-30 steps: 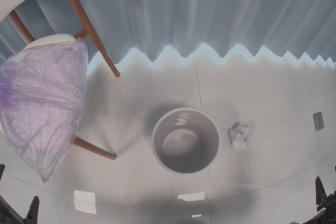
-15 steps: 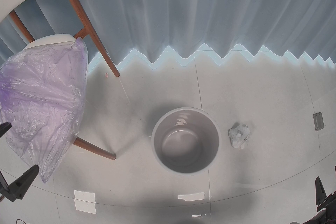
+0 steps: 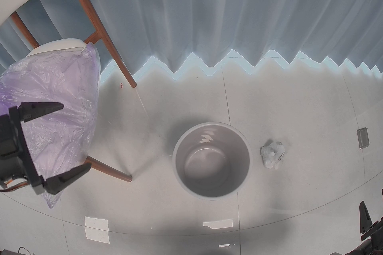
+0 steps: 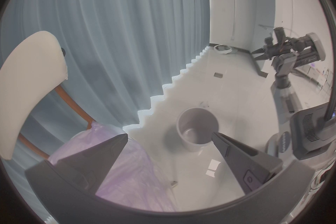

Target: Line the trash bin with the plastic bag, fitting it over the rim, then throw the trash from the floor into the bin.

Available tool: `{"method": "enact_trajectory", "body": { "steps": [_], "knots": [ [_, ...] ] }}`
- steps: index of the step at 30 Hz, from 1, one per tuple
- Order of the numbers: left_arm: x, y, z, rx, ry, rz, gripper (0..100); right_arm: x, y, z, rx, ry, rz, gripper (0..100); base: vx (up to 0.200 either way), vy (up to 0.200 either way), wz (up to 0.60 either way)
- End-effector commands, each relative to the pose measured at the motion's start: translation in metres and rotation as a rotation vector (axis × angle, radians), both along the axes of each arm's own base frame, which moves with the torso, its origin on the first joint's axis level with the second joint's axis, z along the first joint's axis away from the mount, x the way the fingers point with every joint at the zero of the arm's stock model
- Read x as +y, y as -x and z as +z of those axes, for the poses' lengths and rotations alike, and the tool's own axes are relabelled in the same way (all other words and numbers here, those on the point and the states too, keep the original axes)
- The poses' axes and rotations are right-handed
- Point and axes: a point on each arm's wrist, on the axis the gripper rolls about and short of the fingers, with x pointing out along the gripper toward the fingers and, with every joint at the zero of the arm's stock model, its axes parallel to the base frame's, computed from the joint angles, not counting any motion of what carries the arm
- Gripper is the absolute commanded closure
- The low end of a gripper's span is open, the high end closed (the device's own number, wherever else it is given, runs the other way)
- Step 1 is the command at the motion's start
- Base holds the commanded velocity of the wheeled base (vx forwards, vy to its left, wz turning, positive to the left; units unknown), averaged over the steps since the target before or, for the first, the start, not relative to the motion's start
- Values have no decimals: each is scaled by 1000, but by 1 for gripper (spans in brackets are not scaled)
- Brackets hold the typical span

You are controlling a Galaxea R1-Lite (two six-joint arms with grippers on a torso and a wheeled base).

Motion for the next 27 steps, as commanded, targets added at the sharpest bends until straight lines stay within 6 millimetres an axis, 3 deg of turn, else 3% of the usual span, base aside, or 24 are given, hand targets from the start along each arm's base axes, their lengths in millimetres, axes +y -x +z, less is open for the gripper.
{"method": "enact_trajectory", "body": {
  "steps": [1, 12, 22, 27],
  "knots": [
    [-28, -34, 1, 12, -56, 36, 0, 0, 0, -5, 2, 0, 0, 0, 0, 0, 0],
    [-76, -42, -1, -53, -23, 356, 0, 0, 0, -5, 2, 0, 0, 0, 0, 0, 0],
    [-90, -52, -13, -36, 72, 672, 0, 0, 0, -5, 0, 0, 0, 0, 0, 0, 0],
    [-91, -62, -23, -39, -35, 704, 0, 0, 0, -5, 0, 0, 0, 0, 0, 0, 0]
  ]
}}
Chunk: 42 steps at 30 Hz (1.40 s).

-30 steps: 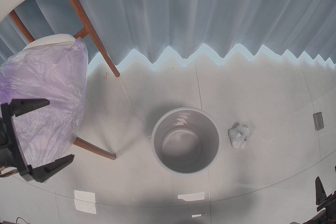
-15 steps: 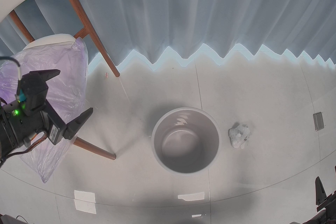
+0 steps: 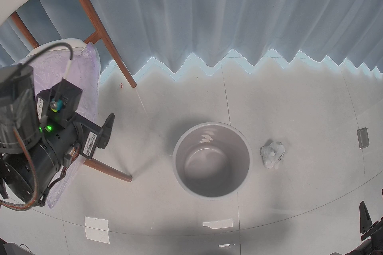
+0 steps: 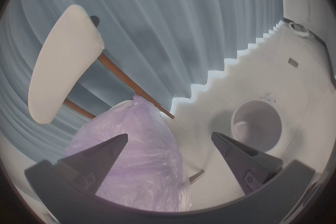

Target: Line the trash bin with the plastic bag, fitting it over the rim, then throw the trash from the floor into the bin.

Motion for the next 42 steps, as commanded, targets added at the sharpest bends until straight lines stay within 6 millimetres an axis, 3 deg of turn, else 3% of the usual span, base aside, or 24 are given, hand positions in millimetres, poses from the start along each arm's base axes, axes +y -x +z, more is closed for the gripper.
{"method": "enact_trajectory", "body": {
  "steps": [1, 7, 12, 19, 26, 27, 37, 42],
  "knots": [
    [-9, -13, -17, 56, -109, 4, 0, 0, 0, -5, 1, 0, 0, 0, 0, 0, 0],
    [-11, -23, -29, 94, -189, 23, 0, 0, 0, -5, 2, 0, 0, 0, 0, 0, 0],
    [9, -43, -34, 125, -246, 127, 0, 0, 0, -5, 1, 0, 0, 0, 0, 0, 0],
    [22, -50, -37, 142, -251, 182, 0, 0, 0, -5, 1, 0, 0, 0, 0, 0, 0],
    [21, -53, -41, 155, -259, 189, 0, 0, 0, -5, 1, 0, 0, 0, 0, 0, 0],
    [22, -53, -41, 156, -261, 190, 100, 0, 0, -5, 1, 0, 0, 0, 0, 0, 0],
    [26, -59, -35, 116, -194, 150, 100, 0, 0, -5, 1, 0, 0, 0, 0, 0, 0],
    [26, -55, -25, 42, -55, 139, 100, 0, 0, -5, 1, 0, 0, 0, 0, 0, 0]
  ]
}}
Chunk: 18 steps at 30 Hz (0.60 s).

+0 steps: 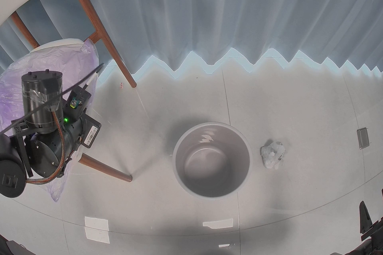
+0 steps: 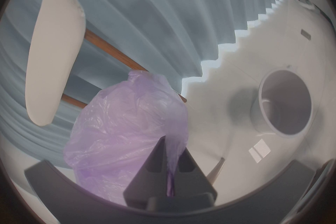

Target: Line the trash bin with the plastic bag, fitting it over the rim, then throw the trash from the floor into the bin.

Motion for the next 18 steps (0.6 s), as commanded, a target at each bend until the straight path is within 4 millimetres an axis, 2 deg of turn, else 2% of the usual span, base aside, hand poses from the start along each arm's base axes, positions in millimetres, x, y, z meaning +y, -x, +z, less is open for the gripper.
{"method": "enact_trajectory", "body": {
  "steps": [1, 2, 3, 4, 6, 8, 12, 18],
  "knots": [
    [3, 9, 10, -55, 128, -5, 100, 0, 0, -5, 1, 0, 0, 0, 0, 0, 0],
    [3, 9, 10, -55, 128, -5, 100, 0, 0, -5, 1, 0, 0, 0, 0, 0, 0],
    [3, 13, 14, -74, 216, -25, 100, 0, 0, -5, 1, 0, 0, 0, 0, 0, 0],
    [3, 13, 14, -74, 216, -25, 100, 0, 0, -5, 1, 0, 0, 0, 0, 0, 0],
    [6, 22, 21, -87, 383, -82, 100, 0, 0, -5, 1, 0, 0, 0, 0, 0, 0],
    [8, 26, 22, -81, 433, -109, 100, 0, 0, -5, 1, 0, 0, 0, 0, 0, 0],
    [26, 53, 34, -85, 597, -283, 100, 0, 0, -5, 1, 0, 0, 0, 0, 0, 0],
    [45, 77, 37, -63, 748, -466, 100, 0, 0, -5, 1, 0, 0, 0, 0, 0, 0]
  ]
}}
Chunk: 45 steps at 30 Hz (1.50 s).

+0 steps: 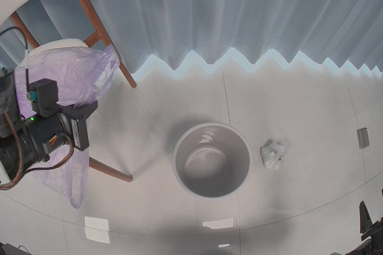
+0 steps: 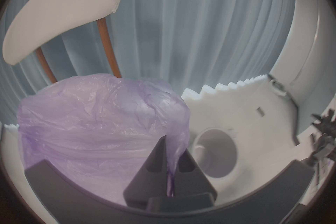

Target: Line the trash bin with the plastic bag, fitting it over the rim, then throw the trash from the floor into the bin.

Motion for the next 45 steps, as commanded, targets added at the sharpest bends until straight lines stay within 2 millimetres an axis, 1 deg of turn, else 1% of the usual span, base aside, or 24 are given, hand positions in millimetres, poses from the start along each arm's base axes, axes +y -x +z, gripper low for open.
{"method": "enact_trajectory", "body": {
  "steps": [1, 4, 5, 7, 8, 12, 17, 23, 27, 32, 45],
  "knots": [
    [32, 41, 12, -44, 200, -110, 100, 0, 0, -5, 1, 0, 0, 0, 0, 0, 0],
    [36, 44, 13, -38, 249, -125, 100, 0, 0, -5, 1, 0, 0, 0, 0, 0, 0],
    [38, 49, 15, -27, 317, -145, 100, 0, 0, -5, 1, 0, 0, 0, 0, 0, 0],
    [39, 51, 16, -24, 350, -149, 100, 0, 0, -5, 0, -1, 0, 0, 0, 0, 0],
    [40, 56, 19, -15, 420, -152, 100, 0, 0, -5, 0, -3, 0, 0, 0, 0, 0],
    [44, 62, 19, -3, 494, -140, 100, 0, 0, -5, 0, -3, 0, 0, 0, 0, 0],
    [46, 69, 20, -14, 518, -160, 100, 0, 0, -5, 0, -5, 0, 0, 0, 0, 0],
    [44, 68, 23, -38, 532, -216, 100, 0, 0, -5, 0, -14, -4, 0, 0, 0, 0],
    [42, 70, 26, -32, 547, -308, 100, 0, 0, -5, 1, -18, -7, 0, 0, 0, 0],
    [40, 72, 30, 32, 640, -446, 100, 0, 0, -5, 1, -18, -7, 0, 0, 0, 0],
    [37, 73, 31, 84, 623, -603, 100, 0, 0, -5, 1, -21, -9, 0, 0, 0, 0]
  ]
}}
